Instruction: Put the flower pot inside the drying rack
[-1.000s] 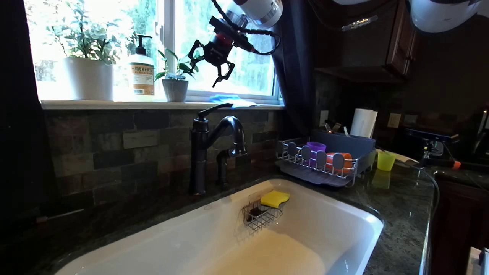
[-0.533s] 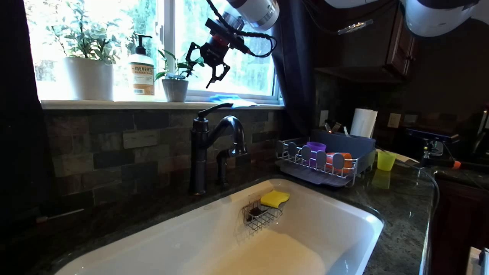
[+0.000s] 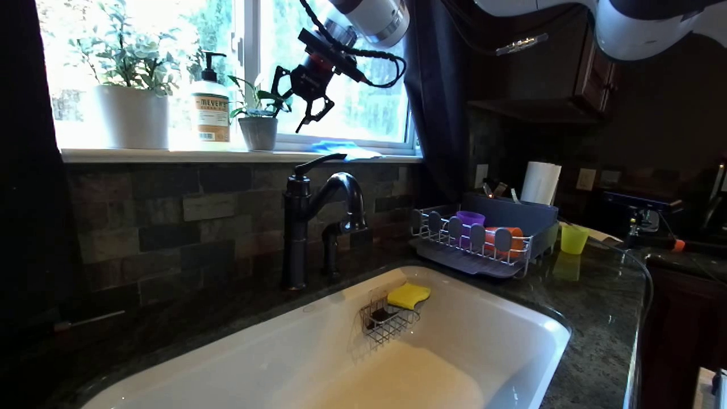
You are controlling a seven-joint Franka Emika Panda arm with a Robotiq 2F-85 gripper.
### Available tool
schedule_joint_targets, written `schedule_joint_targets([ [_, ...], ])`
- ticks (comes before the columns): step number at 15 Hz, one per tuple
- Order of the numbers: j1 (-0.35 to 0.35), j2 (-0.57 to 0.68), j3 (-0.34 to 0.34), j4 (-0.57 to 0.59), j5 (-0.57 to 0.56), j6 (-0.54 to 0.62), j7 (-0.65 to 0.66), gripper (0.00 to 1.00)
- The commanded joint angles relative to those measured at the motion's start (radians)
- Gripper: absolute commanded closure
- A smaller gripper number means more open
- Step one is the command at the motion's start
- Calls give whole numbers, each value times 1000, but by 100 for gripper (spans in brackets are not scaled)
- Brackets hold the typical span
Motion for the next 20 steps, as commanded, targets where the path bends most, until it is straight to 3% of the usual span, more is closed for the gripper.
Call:
schedule_joint_targets([
  [1, 7, 38, 3, 42, 5, 7, 14, 61],
  [4, 8, 42, 4, 52, 5, 4, 15, 59],
  [6, 8, 44, 3, 53, 4, 1, 16, 84],
  [8, 8, 45, 3, 56, 3, 0, 18, 100],
  [14, 12, 56, -1, 61, -2, 0, 23, 94],
  [16, 14, 58, -1, 61, -4, -1, 23, 84],
  [17, 15, 60, -1, 63, -4, -3, 23, 65],
  [18, 16, 62, 0, 66, -4, -3, 23, 63],
  [19, 17, 64, 0, 68, -4, -4, 23, 63],
  [20, 19, 66, 0, 68, -5, -4, 24, 79],
])
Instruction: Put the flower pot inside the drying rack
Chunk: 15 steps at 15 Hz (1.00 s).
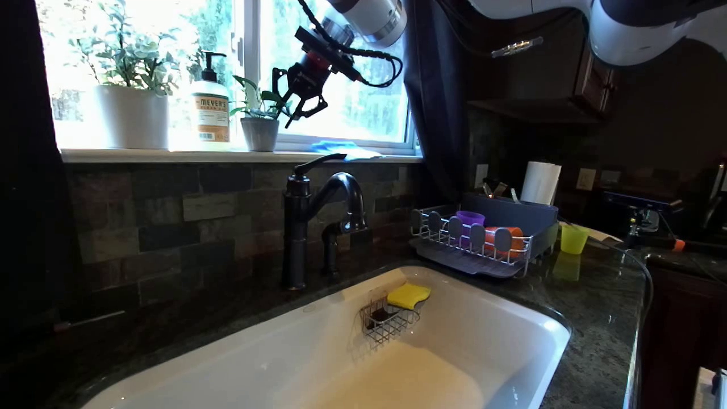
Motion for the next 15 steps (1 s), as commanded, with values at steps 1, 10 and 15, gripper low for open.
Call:
schedule_joint_targets([
  [1, 15, 43, -3, 24, -8, -5, 21, 89],
  [10, 19, 30, -8, 45, -11, -26, 42, 98],
  [15, -21, -85, -6, 19, -15, -156, -17, 98],
])
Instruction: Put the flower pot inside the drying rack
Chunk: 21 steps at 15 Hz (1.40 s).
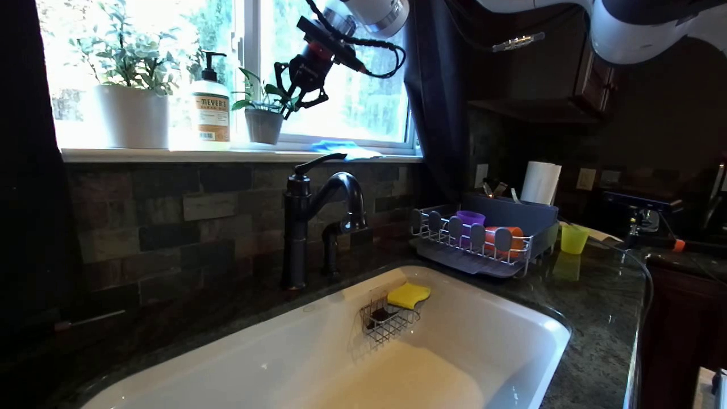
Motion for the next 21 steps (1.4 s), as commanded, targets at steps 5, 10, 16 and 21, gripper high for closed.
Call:
schedule_joint_targets([
  [5, -74, -236, -42, -107, -29, -198, -37, 98],
  [10, -87, -393, -134, -301, -200, -71, 21, 98],
  [16, -95, -570, -231, -576, -473, 66, 246, 98],
  [21, -164, -736, -223, -813, -668, 35, 525, 98],
])
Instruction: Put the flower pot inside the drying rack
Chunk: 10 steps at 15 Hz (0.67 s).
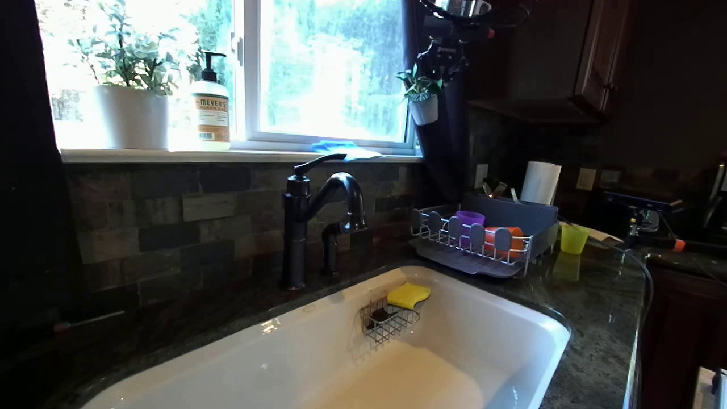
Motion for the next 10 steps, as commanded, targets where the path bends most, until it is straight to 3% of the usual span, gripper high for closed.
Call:
schedule_joint_targets([
  [1, -70, -178, 31, -240, -62, 1, 197, 98],
  [2, -87, -205, 33, -272, -15, -9, 215, 98],
  [3, -93, -101, 47, -148, -29, -6, 139, 91],
  [6, -121, -169, 52, -235, -23, -4, 174, 91],
  [10, -121, -180, 60, -248, -21, -5, 188, 91],
])
